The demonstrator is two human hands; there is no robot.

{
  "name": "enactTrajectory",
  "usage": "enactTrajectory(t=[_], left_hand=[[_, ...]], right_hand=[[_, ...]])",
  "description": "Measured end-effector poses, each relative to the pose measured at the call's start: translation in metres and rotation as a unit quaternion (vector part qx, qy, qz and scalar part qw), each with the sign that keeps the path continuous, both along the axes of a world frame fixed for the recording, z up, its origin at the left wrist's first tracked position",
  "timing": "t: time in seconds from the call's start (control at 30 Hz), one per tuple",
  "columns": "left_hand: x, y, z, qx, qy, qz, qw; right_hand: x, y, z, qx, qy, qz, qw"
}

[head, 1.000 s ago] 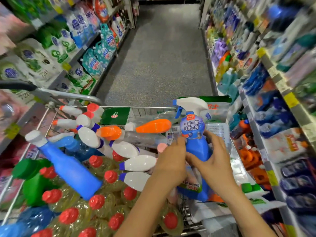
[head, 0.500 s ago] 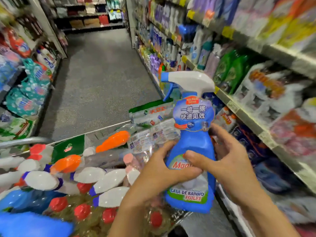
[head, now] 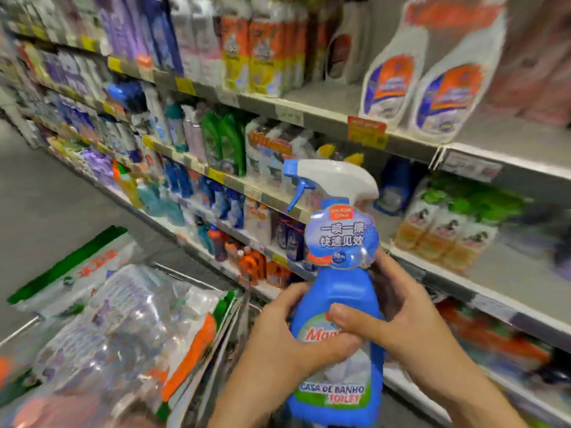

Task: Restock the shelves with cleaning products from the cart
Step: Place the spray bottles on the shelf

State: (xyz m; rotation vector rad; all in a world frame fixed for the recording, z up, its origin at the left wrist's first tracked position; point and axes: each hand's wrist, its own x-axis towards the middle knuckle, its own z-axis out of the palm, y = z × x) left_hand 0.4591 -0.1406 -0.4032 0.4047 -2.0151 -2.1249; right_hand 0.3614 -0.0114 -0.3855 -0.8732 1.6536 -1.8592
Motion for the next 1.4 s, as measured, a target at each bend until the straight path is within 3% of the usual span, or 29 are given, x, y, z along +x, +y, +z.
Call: enactTrajectory(t=[0.2,0.47,0.77,0.87,1.0,1.23,1.4], left_hand=[[-0.092,0.021,-0.022,-0.045,-0.018,-0.057,0.997],[-0.221,0.022,-0.067,-0.030,-0.035,-0.036,0.998],[-0.321,-0.007,-0.109,-0.175,-0.037,-0.048,0.983],[-0.353,-0.017,-0.117,-0.261,-0.012,-0.055,0.964],[-0.383,-0.023,-0.130,-0.264,-0.003,-0.078,0.961],[-0.419,-0.028,-0.154,-0.281,-0.026,-0.123,0.952],[-0.437,-0.024,-0.171,-0.290,-0.027,-0.104,0.951]], right_hand=[[-0.073,0.040,-0.024,0.006,-0.009,-0.045,0.999],[-0.193,0.039,-0.071,0.018,0.000,-0.092,0.996],[-0.271,0.007,-0.123,0.062,0.056,-0.149,0.985],[-0.289,-0.003,-0.136,0.076,0.091,-0.217,0.969],[-0.311,-0.012,-0.148,0.125,0.177,-0.266,0.939],[-0.334,-0.022,-0.174,0.255,0.167,-0.320,0.897],[-0.342,-0.037,-0.184,0.282,0.157,-0.370,0.871]])
